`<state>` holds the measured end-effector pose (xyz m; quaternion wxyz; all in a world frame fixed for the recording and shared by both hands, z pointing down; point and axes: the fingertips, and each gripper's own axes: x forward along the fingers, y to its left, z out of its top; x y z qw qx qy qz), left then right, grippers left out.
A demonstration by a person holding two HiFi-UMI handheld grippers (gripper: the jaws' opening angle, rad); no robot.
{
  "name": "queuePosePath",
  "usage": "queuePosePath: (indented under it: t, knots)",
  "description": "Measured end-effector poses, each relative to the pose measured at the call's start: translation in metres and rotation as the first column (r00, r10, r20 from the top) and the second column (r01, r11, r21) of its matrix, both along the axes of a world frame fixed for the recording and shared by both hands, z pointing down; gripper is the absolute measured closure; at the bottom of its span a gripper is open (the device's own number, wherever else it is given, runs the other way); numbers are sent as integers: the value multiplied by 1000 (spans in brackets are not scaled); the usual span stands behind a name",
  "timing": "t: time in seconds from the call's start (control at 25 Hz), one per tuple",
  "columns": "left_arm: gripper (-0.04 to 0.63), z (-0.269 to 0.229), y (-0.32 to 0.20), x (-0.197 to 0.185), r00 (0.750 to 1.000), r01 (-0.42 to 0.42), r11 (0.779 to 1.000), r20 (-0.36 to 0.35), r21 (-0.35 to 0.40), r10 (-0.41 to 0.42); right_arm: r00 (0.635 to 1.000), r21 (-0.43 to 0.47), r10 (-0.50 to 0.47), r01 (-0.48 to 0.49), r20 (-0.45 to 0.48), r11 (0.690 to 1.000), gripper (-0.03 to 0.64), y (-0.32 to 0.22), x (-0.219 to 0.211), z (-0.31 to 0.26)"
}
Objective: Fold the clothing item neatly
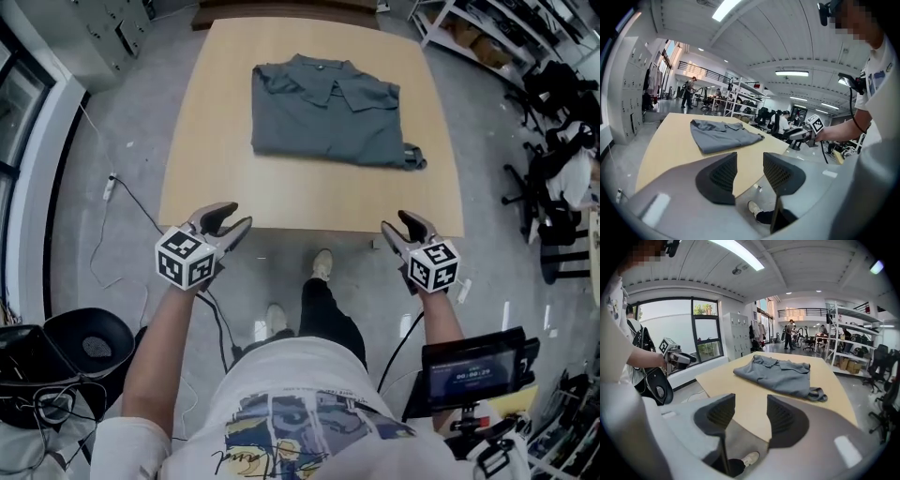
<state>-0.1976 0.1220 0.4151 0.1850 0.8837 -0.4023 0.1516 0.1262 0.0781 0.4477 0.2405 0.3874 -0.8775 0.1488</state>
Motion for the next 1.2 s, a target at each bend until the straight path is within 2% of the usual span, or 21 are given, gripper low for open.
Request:
queuePosePath:
  t: [0.12, 0.24, 0.36, 0.6, 0.92, 1.2]
  knots:
    - [426, -6, 31, 15, 1000, -30, 1000, -9, -7, 30, 1000, 14, -19, 19, -14, 1000, 419, 39, -8, -10]
    - [475, 0, 36, 20, 999, -46, 999, -11, -13, 46, 1000, 11, -22, 22, -15, 1000, 436, 53, -21, -8]
    - [530, 7, 42, 27, 999, -44, 999, -33, -3, 43, 1000, 11, -30, 30, 0, 999, 484, 64, -31, -5]
    - [588, 8, 58, 54, 996, -68, 998, -53, 14, 69, 996, 34, -94, 94, -2, 995, 589, 82, -44, -10]
    - [588, -10, 108, 111, 992, -113, 994, -48, 7, 113, 986, 50, -166, 166, -3, 985, 614, 134, -27, -29]
    - [588, -2, 149, 136, 993, -108, 994, -60, -30, 106, 980, 56, -200, 200, -17, 978, 614, 173, -13, -27]
